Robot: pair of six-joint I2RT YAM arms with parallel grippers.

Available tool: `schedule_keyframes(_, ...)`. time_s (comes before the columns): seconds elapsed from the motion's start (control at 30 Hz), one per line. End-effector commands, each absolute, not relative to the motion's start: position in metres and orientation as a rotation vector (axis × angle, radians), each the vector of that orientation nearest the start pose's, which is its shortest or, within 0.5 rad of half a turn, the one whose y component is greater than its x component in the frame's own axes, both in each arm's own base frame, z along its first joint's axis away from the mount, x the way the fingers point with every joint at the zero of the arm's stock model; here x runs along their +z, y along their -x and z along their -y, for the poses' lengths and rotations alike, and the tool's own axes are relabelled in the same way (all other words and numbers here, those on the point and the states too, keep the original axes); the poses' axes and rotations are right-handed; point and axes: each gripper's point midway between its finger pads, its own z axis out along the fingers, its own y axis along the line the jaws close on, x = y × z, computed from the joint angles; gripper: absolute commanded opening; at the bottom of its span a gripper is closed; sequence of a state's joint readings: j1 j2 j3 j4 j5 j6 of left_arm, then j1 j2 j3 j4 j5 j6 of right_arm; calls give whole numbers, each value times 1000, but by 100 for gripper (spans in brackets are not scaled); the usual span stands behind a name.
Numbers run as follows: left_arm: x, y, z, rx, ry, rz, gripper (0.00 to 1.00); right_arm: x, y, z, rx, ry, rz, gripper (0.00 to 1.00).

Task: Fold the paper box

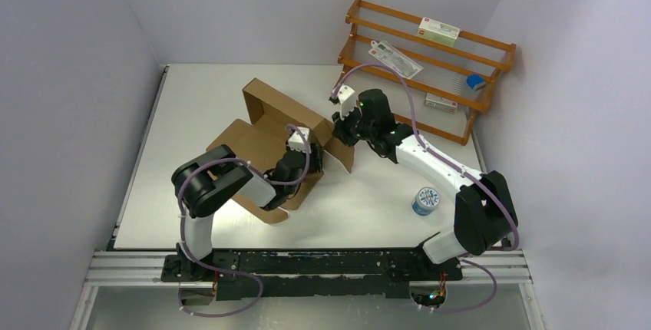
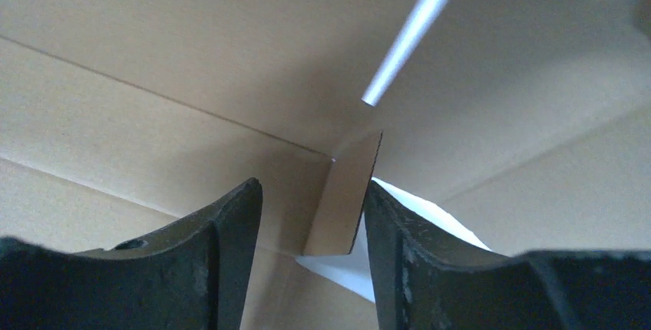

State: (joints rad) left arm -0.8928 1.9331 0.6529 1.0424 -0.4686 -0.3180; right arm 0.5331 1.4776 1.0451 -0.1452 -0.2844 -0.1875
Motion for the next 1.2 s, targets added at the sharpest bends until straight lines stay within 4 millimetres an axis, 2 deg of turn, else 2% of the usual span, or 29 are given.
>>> schedule_keyframes(0.0,50,-351,309,-618,-32,-1842,54,163,-343,-252,480,931,-1957,17)
schedule_keyframes(0.17,27,-356,308,-701,17,-1925,50,171,-344,-259,503,901,-1947,17)
schedule_keyframes(0.33,10,-350,306,-706,28,-1959,51,179,-349,-265,513,788,-1973,17)
schedule_keyframes(0.53,7,-341,309,-748,39,-1960,52,188,-362,-265,508,559,-2038,17)
schedule_keyframes(0.77,15,-334,318,-764,31,-1942,53,193,-378,-259,423,359,-2087,17)
schedule_keyframes(0.87,17,-331,321,-774,36,-1937,54,190,-378,-265,425,378,-2101,17)
schedule_keyframes(0.97,17,-332,320,-763,39,-1938,55,178,-371,-268,368,459,-2128,19)
schedule_keyframes(1.17,18,-333,319,-739,26,-1941,56,161,-358,-250,263,536,-2166,26)
